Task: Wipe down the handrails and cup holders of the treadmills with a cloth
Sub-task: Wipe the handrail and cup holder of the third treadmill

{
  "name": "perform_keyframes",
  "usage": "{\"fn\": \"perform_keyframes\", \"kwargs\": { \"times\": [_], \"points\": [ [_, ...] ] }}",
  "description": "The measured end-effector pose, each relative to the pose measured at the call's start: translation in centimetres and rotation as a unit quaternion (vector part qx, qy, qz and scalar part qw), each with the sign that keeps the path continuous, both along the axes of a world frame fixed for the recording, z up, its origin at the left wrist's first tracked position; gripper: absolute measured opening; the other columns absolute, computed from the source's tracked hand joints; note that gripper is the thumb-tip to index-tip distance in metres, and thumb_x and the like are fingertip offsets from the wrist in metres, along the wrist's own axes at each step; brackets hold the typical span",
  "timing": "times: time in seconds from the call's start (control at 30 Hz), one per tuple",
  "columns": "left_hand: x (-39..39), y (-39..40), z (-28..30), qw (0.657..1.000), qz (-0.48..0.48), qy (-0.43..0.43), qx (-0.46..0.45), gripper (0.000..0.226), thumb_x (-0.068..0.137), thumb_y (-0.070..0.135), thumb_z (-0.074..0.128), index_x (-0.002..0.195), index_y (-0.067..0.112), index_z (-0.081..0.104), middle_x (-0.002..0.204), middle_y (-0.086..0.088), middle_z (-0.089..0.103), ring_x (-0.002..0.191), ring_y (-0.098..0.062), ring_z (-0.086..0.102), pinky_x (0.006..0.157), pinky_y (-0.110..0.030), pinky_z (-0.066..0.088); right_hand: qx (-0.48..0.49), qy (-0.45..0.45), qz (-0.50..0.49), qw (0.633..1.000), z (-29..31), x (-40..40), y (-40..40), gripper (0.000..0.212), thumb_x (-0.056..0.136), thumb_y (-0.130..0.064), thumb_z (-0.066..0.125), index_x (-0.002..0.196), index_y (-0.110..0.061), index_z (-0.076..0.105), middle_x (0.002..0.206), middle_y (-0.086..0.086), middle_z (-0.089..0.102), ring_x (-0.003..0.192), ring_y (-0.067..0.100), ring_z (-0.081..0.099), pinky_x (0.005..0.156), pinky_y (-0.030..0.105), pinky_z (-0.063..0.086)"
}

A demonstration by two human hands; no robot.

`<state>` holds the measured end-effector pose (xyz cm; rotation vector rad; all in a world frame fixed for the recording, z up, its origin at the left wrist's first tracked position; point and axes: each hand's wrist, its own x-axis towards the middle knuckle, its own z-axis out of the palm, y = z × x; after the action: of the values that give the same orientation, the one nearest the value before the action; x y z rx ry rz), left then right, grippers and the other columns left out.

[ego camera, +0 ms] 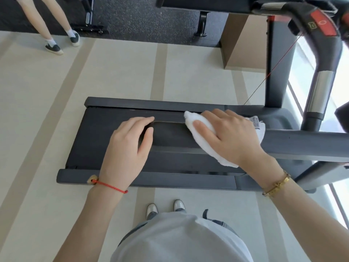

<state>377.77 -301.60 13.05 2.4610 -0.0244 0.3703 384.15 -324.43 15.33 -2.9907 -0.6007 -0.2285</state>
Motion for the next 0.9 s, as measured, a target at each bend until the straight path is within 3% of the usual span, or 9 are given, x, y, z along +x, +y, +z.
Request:
{"fn": "perform_keyframes", "kwargs": {
  "times": [0.1, 0.3, 0.43, 0.57, 0.7, 0.8, 0.9],
  "points": [
    [-0.1, 0.4, -0.1, 1.000, -0.014, -0.002, -0.001, 0.031, 0.100, 0.020, 0.047, 0.127, 0.012, 0.063, 0.123, 0.002, 0.063, 0.114, -0.013, 0.055, 0.102, -0.020, 0.040, -0.006, -0.023, -0.009, 1.000, -0.3, -0.2, 3.3, 0.055, 0.094, -0.059, 0.010, 0.078, -0.023, 0.049, 0.069, -0.004, 0.051, 0.068, 0.022, 0.050, 0.057, 0.033, 0.030],
    [-0.2, 0.9, -0.3, 0.999, -0.036, 0.012, -0.011, 0.030, 0.100, 0.020, 0.048, 0.126, 0.014, 0.060, 0.122, 0.006, 0.061, 0.113, -0.010, 0.054, 0.099, -0.009, 0.033, 0.020, -0.044, 0.035, 0.998, -1.0, -1.0, 5.9, 0.060, 0.098, -0.061, 0.016, 0.098, -0.024, 0.063, 0.081, -0.004, 0.058, 0.072, 0.020, 0.048, 0.064, 0.030, 0.033],
    [0.0, 1.1, -0.2, 0.999, -0.042, 0.018, -0.010, 0.034, 0.100, 0.023, 0.047, 0.130, 0.013, 0.059, 0.126, 0.003, 0.061, 0.118, -0.012, 0.053, 0.105, -0.018, 0.037, 0.032, -0.025, -0.010, 0.999, -0.5, -0.5, 2.5, 0.060, 0.094, -0.064, 0.017, 0.089, -0.025, 0.062, 0.078, -0.005, 0.057, 0.075, 0.019, 0.053, 0.063, 0.032, 0.037],
    [-0.1, 1.3, -0.2, 0.998, -0.053, 0.017, -0.011, 0.034, 0.100, 0.022, 0.048, 0.130, 0.012, 0.060, 0.126, 0.002, 0.062, 0.118, -0.013, 0.054, 0.106, -0.027, 0.041, 0.006, -0.042, -0.055, 0.998, -0.7, -0.4, 4.7, 0.055, 0.093, -0.059, 0.015, 0.072, -0.022, 0.049, 0.067, -0.005, 0.049, 0.070, 0.020, 0.050, 0.060, 0.033, 0.034],
    [-0.1, 1.5, -0.4, 0.998, -0.064, 0.019, -0.009, 0.026, 0.099, 0.021, 0.050, 0.121, 0.013, 0.061, 0.117, 0.004, 0.063, 0.109, -0.013, 0.055, 0.097, -0.020, 0.041, 0.013, -0.050, 0.008, 0.999, -1.3, -1.0, 8.3, 0.057, 0.097, -0.059, 0.016, 0.084, -0.024, 0.058, 0.072, -0.007, 0.051, 0.069, 0.018, 0.045, 0.064, 0.032, 0.035],
    [-0.1, 1.6, -0.3, 0.998, -0.064, 0.023, -0.009, 0.032, 0.099, 0.023, 0.049, 0.127, 0.013, 0.060, 0.124, 0.004, 0.062, 0.116, -0.012, 0.054, 0.102, -0.018, 0.039, 0.026, -0.052, 0.032, 0.998, -1.2, -0.8, 5.9, 0.061, 0.097, -0.061, 0.015, 0.095, -0.024, 0.064, 0.078, -0.005, 0.058, 0.071, 0.019, 0.048, 0.066, 0.032, 0.038],
    [0.0, 1.7, -0.3, 0.997, -0.066, 0.027, -0.006, 0.037, 0.100, 0.025, 0.047, 0.133, 0.014, 0.058, 0.130, 0.004, 0.060, 0.122, -0.011, 0.052, 0.107, -0.022, 0.038, 0.031, -0.061, -0.045, 0.997, -1.1, -0.6, 2.6, 0.058, 0.095, -0.056, 0.016, 0.073, -0.019, 0.055, 0.068, -0.002, 0.053, 0.067, 0.023, 0.048, 0.061, 0.034, 0.033]
  ]
}}
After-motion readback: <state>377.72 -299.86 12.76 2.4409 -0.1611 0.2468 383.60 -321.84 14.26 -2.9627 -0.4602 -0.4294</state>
